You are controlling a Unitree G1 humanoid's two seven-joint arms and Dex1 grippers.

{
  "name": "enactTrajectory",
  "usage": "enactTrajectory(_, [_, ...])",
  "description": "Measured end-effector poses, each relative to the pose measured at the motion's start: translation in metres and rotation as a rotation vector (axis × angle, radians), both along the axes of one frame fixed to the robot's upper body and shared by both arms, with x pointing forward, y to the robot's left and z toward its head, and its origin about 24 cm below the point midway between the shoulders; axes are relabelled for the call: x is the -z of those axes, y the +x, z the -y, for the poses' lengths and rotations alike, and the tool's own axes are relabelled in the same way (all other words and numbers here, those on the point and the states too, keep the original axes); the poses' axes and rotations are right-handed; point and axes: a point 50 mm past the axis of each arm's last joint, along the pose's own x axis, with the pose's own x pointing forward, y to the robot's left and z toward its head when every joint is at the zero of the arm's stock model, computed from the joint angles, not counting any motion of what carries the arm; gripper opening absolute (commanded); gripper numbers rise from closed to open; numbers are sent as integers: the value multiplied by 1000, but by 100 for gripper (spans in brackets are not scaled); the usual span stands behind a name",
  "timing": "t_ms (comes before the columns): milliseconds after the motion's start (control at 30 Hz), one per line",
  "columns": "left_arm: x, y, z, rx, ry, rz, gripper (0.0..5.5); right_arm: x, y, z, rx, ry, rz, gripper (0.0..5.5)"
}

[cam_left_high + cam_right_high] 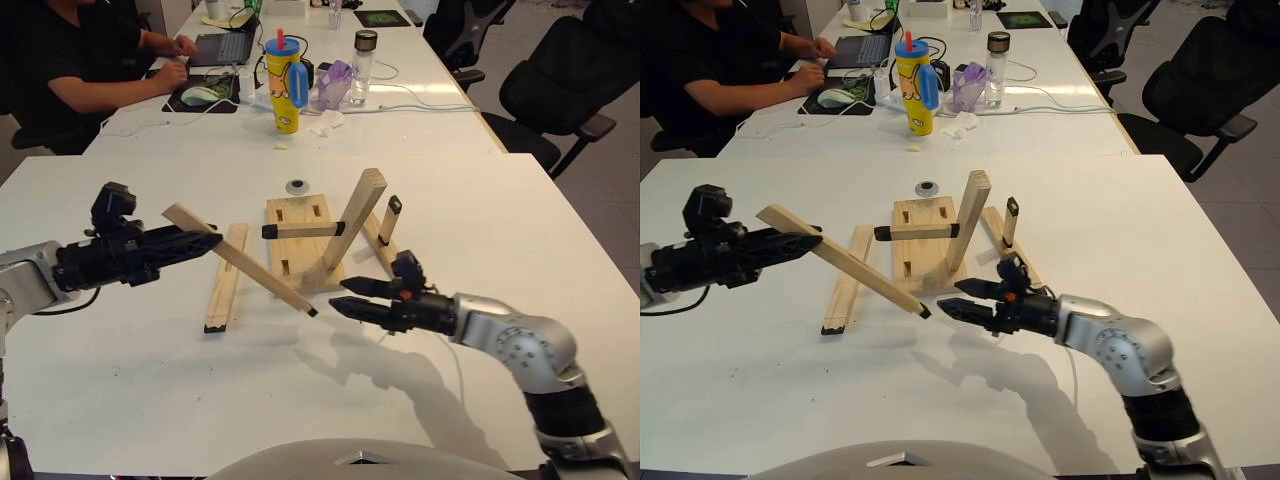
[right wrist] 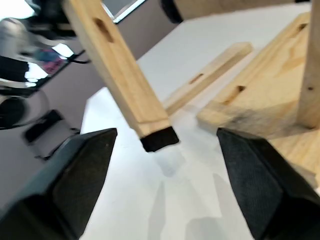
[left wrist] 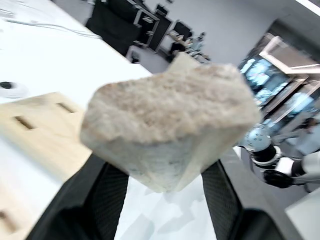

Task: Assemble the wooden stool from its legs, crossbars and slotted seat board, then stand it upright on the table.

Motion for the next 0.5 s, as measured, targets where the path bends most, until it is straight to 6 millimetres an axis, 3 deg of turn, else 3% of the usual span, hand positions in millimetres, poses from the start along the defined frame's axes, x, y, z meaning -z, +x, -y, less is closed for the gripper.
enactTrajectory(167, [-16,19,-9,-50,107,146,208,23,3,-15,64,-120,38,370])
enactTrajectory(300, [-24,26,-3,-18,150,214,208,36,8,-24,71,-276,197,370])
enactTrajectory(500, [-14,36,-1,36,244,228,208,38,15,-38,16,-384,428,370])
